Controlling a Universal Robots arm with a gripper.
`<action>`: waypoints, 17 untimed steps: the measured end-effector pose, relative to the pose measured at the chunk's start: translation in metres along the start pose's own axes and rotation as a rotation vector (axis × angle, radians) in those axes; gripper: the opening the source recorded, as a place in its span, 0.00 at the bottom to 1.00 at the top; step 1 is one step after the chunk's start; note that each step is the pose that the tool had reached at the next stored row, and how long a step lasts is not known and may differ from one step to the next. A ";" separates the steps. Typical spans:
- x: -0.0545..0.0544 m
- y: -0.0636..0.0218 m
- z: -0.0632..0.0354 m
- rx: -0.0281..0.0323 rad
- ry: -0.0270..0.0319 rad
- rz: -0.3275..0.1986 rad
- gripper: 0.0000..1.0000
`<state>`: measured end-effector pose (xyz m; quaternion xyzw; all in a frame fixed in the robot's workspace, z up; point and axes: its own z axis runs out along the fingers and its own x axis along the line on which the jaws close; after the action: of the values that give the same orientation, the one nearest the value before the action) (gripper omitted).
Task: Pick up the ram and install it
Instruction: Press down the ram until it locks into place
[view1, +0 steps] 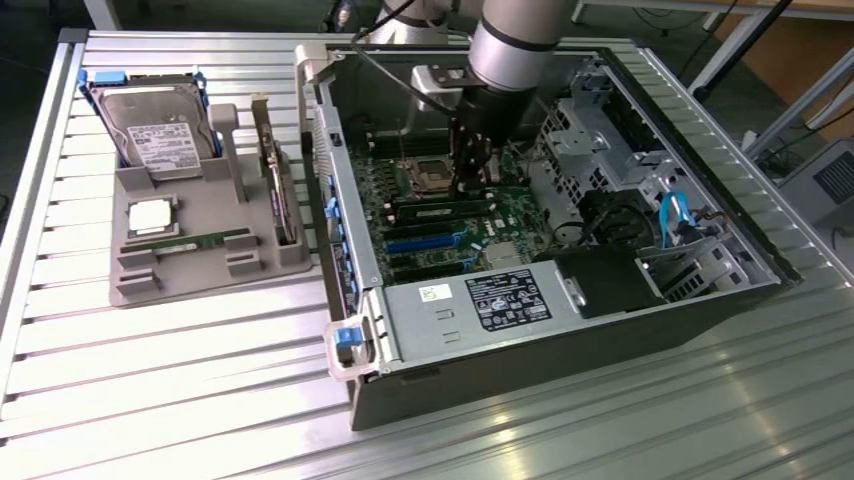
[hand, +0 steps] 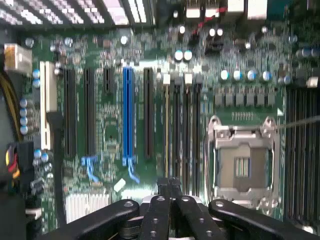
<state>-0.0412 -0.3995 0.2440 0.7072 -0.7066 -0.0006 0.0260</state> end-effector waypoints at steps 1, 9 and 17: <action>0.000 0.0137 0.0005 0.0004 0.0000 0.000 0.10; 0.000 0.0504 0.0128 0.0009 -0.0018 0.000 0.10; 0.000 0.0188 -0.0081 0.0011 -0.0030 0.000 0.10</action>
<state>-0.0596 -0.3995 0.2528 0.7072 -0.7066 -0.0012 0.0246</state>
